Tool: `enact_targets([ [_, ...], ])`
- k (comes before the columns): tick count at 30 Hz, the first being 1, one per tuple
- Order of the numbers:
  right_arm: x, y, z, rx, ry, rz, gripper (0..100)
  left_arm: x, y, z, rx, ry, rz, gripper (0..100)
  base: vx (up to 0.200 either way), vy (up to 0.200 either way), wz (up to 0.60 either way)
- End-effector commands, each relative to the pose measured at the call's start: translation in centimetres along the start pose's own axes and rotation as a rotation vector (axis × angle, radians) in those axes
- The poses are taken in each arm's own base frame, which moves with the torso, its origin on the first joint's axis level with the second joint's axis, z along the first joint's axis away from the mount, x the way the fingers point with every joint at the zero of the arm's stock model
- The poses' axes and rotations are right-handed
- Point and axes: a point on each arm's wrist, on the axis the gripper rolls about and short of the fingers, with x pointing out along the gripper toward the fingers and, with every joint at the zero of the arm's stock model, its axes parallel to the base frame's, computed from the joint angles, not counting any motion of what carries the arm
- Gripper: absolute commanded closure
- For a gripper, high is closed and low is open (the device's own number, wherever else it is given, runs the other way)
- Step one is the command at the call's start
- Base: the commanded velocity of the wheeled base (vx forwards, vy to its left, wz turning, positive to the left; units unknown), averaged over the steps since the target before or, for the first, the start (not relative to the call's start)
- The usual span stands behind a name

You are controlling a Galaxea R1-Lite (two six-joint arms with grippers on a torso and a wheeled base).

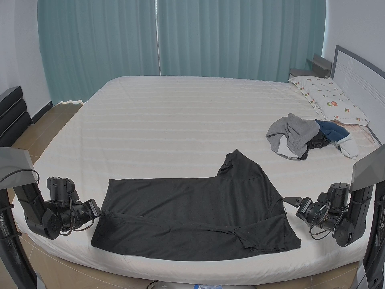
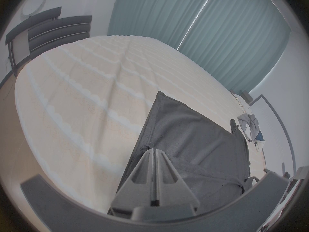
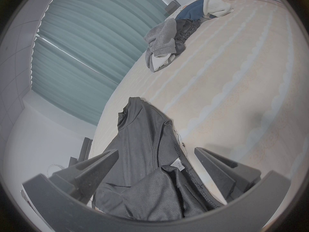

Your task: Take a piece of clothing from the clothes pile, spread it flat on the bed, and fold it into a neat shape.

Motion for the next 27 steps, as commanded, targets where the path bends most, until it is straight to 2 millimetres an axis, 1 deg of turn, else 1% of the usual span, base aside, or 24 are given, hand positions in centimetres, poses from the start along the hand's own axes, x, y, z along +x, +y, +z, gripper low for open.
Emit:
enact_targets([
  [1, 0.0, 0.1, 0.1, -0.004, -0.011, 0.013, 0, -0.3, -0.1, -0.1, 0.009, -0.003, 0.000, 100, 0.000, 0.000, 0.00],
  [4, 0.0, 0.1, 0.1, -0.004, -0.009, 0.010, 0, 0.3, -0.1, 0.1, 0.001, -0.007, -0.002, 100, 0.000, 0.000, 0.00],
  [7, 0.1, 0.1, 0.0, -0.004, -0.006, 0.009, 0, 1.4, 0.2, 0.1, -0.011, 0.003, 0.004, 100, 0.000, 0.000, 0.00],
  [9, 0.1, 0.1, -0.1, -0.003, -0.003, 0.011, 0, 1.6, 0.2, 0.1, -0.026, 0.004, 0.006, 100, 0.000, 0.000, 0.00],
  [10, 0.1, 0.1, 0.0, 0.000, -0.004, 0.012, 0, 1.6, 0.3, 0.1, -0.028, 0.005, 0.007, 0, 0.000, 0.000, 0.00],
  [16, 0.1, 0.1, -0.1, 0.004, 0.002, 0.016, 0, 1.7, 0.3, 0.0, -0.030, 0.016, -0.007, 0, 0.000, 0.000, 0.00],
  [20, 0.3, 0.1, -0.1, 0.004, 0.004, 0.016, 0, 2.2, 0.4, -0.3, -0.031, 0.030, -0.006, 0, 0.000, 0.000, 0.00],
  [24, 0.5, -0.2, -0.2, 0.003, 0.008, 0.010, 0, 3.2, 0.3, -0.5, -0.052, 0.044, -0.014, 0, 0.000, 0.000, 0.00],
  [27, 0.7, -0.3, -0.5, 0.004, 0.018, 0.003, 0, 3.5, 0.1, -0.1, -0.084, 0.030, -0.025, 0, 0.000, 0.000, 0.00],
])
